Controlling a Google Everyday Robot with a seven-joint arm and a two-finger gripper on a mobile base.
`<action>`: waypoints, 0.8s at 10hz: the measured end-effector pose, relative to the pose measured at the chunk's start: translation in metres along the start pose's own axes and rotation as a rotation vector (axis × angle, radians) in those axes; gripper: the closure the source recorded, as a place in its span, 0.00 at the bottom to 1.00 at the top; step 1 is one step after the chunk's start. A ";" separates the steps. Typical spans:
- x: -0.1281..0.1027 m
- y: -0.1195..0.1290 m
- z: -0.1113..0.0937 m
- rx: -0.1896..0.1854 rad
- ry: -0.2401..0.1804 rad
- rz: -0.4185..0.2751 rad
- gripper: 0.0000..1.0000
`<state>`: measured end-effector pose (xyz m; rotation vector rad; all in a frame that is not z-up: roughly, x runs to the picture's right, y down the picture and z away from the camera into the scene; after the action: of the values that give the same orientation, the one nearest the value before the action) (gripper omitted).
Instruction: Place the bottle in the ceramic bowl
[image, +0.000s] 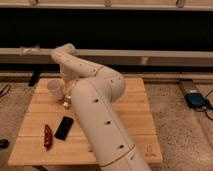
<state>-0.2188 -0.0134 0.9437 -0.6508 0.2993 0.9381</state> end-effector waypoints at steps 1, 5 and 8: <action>0.000 0.000 0.003 0.005 0.006 0.007 0.37; 0.004 -0.003 0.013 0.030 0.043 0.041 0.37; 0.004 -0.005 0.016 0.053 0.056 0.076 0.37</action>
<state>-0.2130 -0.0025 0.9560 -0.6214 0.3994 0.9822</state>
